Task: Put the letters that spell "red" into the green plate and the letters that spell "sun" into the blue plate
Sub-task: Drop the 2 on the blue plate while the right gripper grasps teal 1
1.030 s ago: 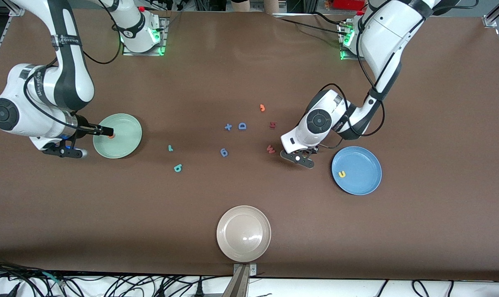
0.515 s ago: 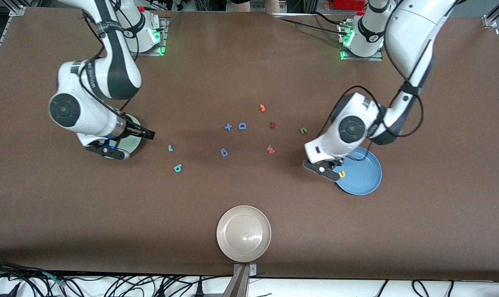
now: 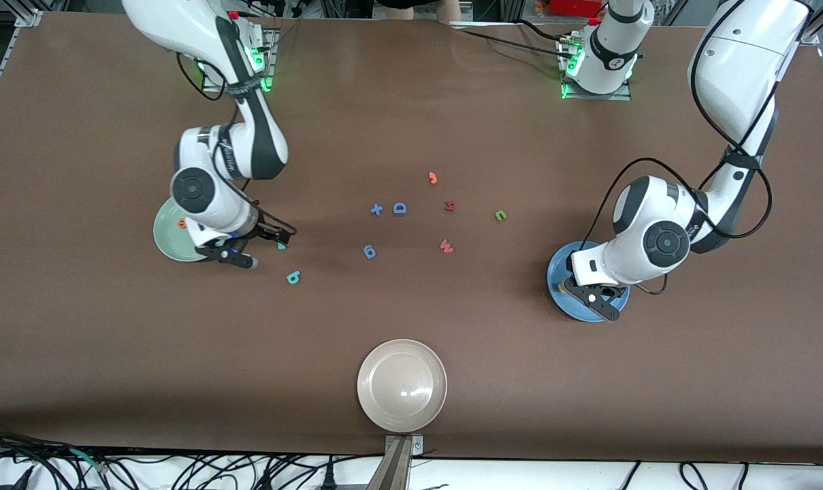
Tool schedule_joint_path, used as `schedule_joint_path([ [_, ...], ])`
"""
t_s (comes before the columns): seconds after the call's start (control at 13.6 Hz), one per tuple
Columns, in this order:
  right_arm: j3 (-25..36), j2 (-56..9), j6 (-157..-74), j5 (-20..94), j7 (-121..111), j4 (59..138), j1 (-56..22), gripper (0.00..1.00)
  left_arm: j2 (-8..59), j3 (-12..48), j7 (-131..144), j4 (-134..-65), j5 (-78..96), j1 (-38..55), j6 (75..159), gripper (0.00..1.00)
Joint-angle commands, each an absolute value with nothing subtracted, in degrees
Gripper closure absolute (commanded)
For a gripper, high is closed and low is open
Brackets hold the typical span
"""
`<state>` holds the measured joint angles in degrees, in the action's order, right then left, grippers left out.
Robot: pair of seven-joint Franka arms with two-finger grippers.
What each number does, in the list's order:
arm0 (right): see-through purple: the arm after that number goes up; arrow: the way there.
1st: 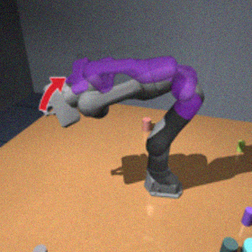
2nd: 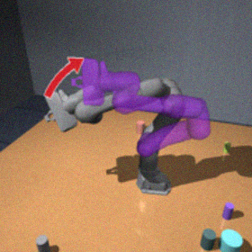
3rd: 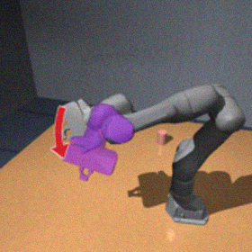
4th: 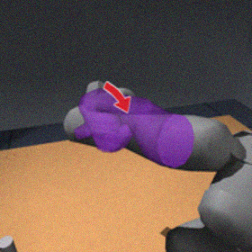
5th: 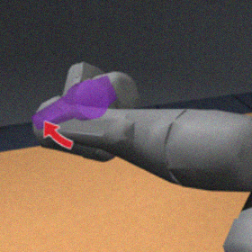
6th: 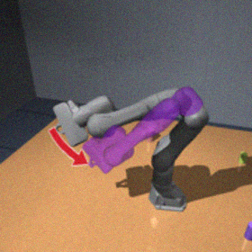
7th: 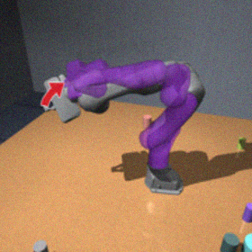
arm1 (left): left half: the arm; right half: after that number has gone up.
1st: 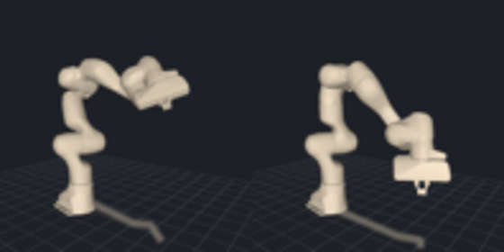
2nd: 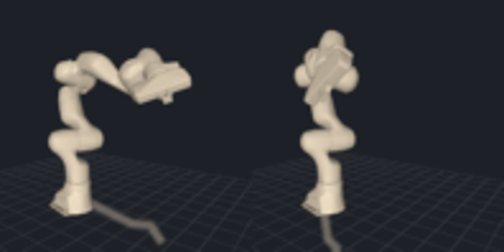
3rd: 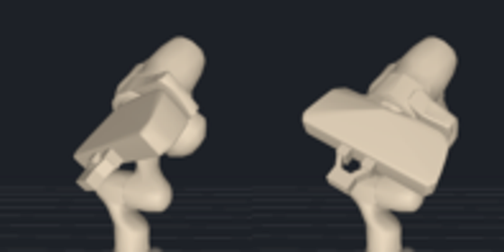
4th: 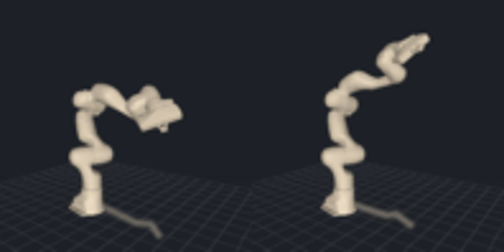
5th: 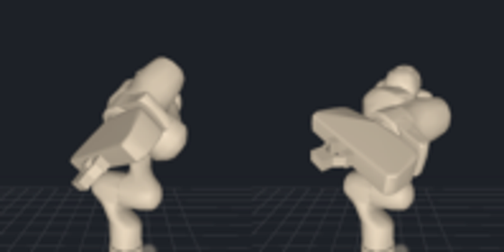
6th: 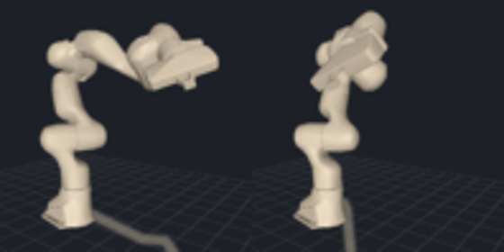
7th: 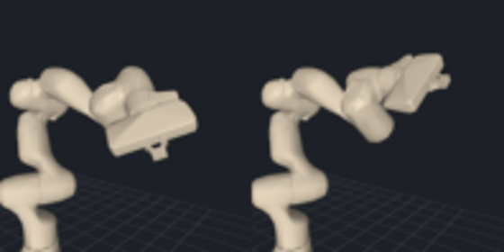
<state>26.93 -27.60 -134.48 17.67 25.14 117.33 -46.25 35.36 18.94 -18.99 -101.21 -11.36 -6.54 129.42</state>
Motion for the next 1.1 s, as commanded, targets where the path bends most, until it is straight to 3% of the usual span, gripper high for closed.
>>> schedule_joint_path([
  [0.0, 25.1, -30.0, -139.5, 19.4, 27.6, 117.9, -46.8, 0.02, 36.8, 19.5, -22.3, -100.6, -13.2, -9.0, 129.2, 0.01],
  [0.29, 25.1, -31.3, -142.0, 19.3, 26.6, 118.2, -46.6, 0.04, 36.1, 20.3, -25.0, -100.4, -12.6, -10.4, 128.6, 0.00],
  [0.44, 25.1, -32.3, -143.7, 19.3, 26.6, 118.2, -46.5, 0.05, 35.1, 23.5, -24.2, -100.4, -12.4, -10.9, 127.4, 0.00],
  [0.81, 25.3, -32.5, -143.9, 19.3, 26.5, 118.2, -46.2, 0.23, 32.5, 32.8, -5.1, -101.3, -12.7, -10.5, 120.4, 0.00],
  [1.03, 25.3, -32.6, -143.9, 19.3, 26.6, 118.0, -46.1, 0.35, 32.0, 36.7, 7.4, -105.5, -13.3, -10.0, 120.5, 0.00],
])
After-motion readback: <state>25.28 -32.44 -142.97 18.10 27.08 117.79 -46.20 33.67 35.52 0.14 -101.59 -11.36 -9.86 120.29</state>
